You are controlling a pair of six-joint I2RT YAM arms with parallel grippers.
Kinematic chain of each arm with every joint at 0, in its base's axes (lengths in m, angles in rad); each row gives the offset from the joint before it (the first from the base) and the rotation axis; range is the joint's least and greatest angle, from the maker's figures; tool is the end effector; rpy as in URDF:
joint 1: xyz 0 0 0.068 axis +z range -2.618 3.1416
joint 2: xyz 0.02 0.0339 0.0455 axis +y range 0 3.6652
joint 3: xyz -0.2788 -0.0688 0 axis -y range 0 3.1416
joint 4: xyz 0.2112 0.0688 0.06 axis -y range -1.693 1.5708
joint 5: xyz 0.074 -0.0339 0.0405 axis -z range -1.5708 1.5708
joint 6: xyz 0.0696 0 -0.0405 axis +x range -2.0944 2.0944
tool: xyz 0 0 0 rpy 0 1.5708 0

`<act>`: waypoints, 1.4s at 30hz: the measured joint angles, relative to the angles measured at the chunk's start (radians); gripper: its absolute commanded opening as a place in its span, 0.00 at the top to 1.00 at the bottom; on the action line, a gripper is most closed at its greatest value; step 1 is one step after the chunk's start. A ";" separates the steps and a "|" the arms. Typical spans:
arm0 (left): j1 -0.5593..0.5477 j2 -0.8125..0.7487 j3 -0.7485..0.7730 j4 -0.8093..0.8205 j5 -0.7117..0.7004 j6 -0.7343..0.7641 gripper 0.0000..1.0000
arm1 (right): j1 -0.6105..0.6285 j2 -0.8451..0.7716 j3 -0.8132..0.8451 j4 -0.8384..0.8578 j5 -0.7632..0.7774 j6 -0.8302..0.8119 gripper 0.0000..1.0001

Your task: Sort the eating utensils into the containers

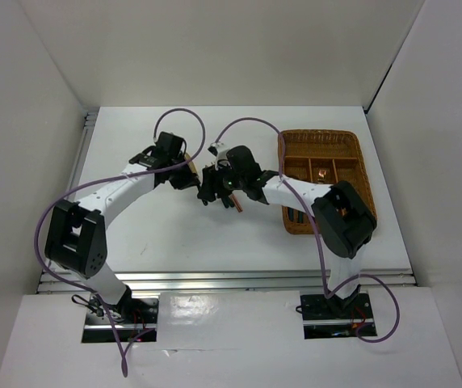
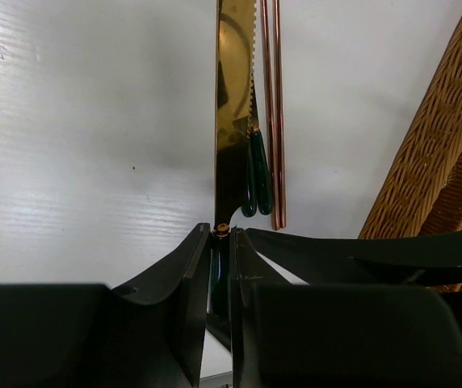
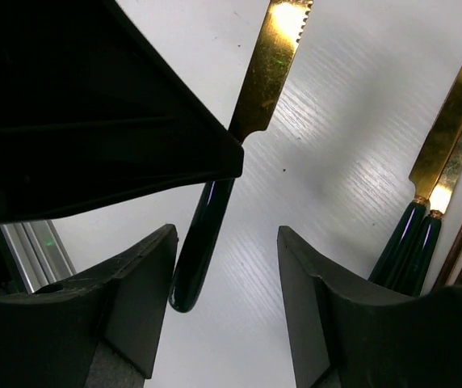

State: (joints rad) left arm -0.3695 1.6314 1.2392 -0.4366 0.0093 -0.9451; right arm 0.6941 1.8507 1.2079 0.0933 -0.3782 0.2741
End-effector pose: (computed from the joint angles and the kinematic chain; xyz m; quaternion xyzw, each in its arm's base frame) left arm 0.3280 -0.1277 0.2607 -0.2629 0.8941 -0.2249 0.2844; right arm 0.3066 0.2886 0.2304 -0.2685 0.8189 0.3686 0.3485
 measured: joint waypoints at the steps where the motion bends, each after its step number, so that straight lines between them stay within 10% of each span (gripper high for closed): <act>1: 0.003 -0.003 -0.005 0.002 0.005 0.000 0.84 | 0.000 0.003 0.001 0.002 0.000 0.002 0.42; 8: 0.026 -0.025 -0.035 0.039 0.048 0.000 0.84 | 0.000 0.012 0.004 0.017 -0.001 0.010 0.46; 18: 0.053 -0.033 -0.057 0.068 0.094 0.003 0.70 | 0.010 0.054 0.026 0.033 -0.019 0.024 0.88; 25: 0.079 -0.061 -0.048 0.031 0.085 0.031 0.31 | 0.009 0.055 0.053 -0.028 0.077 0.019 0.93; 42: 0.408 -0.246 -0.001 -0.043 0.094 0.182 0.20 | -0.283 -0.308 -0.039 -0.412 0.483 0.016 0.94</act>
State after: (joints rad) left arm 0.0383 1.3857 1.2385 -0.4801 0.1036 -0.7635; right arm 0.4110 1.5429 1.1694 -0.3191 0.1051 0.2905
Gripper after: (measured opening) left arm 0.793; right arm 0.259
